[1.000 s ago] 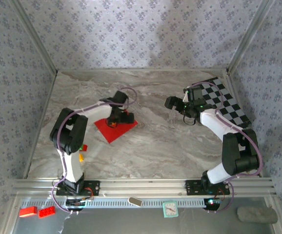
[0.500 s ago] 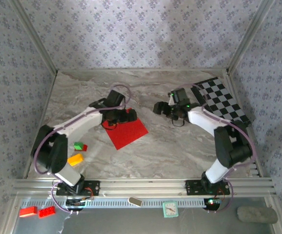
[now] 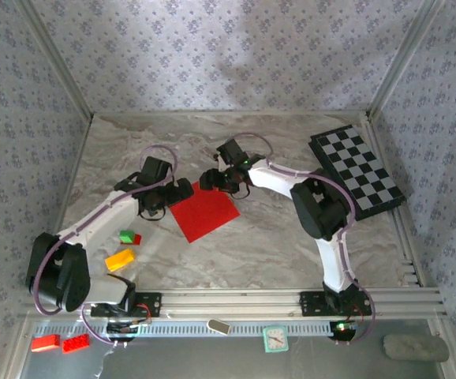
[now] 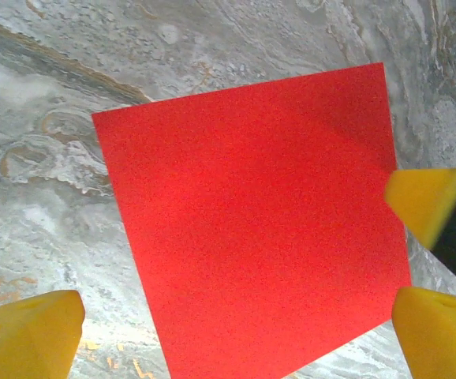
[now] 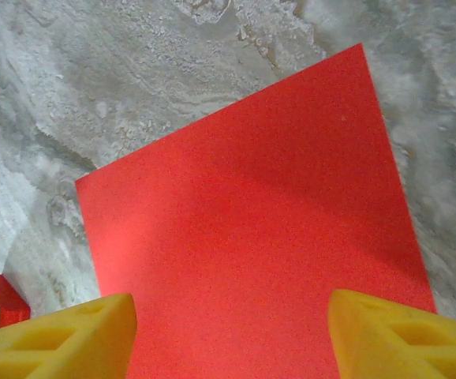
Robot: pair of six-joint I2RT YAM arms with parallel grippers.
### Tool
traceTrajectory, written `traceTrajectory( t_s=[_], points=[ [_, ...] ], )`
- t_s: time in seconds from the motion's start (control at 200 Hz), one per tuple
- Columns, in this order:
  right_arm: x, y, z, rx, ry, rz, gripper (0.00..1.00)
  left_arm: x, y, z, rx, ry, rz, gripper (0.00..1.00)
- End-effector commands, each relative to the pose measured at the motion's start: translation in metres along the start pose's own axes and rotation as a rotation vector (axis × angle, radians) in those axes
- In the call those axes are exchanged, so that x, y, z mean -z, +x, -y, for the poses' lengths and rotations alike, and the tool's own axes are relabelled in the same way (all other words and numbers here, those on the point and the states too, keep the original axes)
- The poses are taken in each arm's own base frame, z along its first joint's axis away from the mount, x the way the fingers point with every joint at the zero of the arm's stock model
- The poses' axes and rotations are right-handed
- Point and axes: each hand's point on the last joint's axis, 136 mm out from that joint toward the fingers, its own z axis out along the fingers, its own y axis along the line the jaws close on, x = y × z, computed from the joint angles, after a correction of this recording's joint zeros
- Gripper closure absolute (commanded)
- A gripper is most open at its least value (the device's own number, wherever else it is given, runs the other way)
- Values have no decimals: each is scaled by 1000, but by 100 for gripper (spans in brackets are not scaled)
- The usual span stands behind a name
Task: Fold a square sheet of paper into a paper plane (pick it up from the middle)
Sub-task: Rotate the square sheet of paper at the center of the table.
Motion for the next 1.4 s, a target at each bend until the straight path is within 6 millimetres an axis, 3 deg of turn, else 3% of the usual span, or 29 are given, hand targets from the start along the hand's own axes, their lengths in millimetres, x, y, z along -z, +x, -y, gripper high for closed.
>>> traceTrajectory(
  t_s=[0.0,0.24,0.53,0.615,0.645,0.72,0.85,0.955,1.079,1.239,1.394],
  points=[
    [-13,9,12,-38,50,-69,34,2,-2,-3,24,2,19,0],
    [-17,21,43,-120,185,-74,34,-6,4,0,32,14,-24,0],
    [28,58,101,-418,413,80,34,-20,18,14,27,38,-111,0],
    [39,54,93,-485,350,142,32,-23,25,22,6,39,-131,0],
    [40,63,94,-498,330,138,31,-25,28,26,0,41,-138,0],
    [49,58,72,-496,228,169,29,-28,36,37,-22,44,-159,0],
    [90,42,58,-491,139,303,23,-34,50,55,-61,28,-181,0],
    [127,34,75,-482,151,411,17,-41,63,70,-105,2,-191,0],
    [157,32,103,-444,224,460,11,-52,79,87,-191,-56,-224,0],
    [183,36,139,-456,280,506,3,-66,91,105,-281,-124,-238,0],
    [199,39,162,-458,309,525,0,-77,99,107,-336,-199,-266,1]
  ],
)
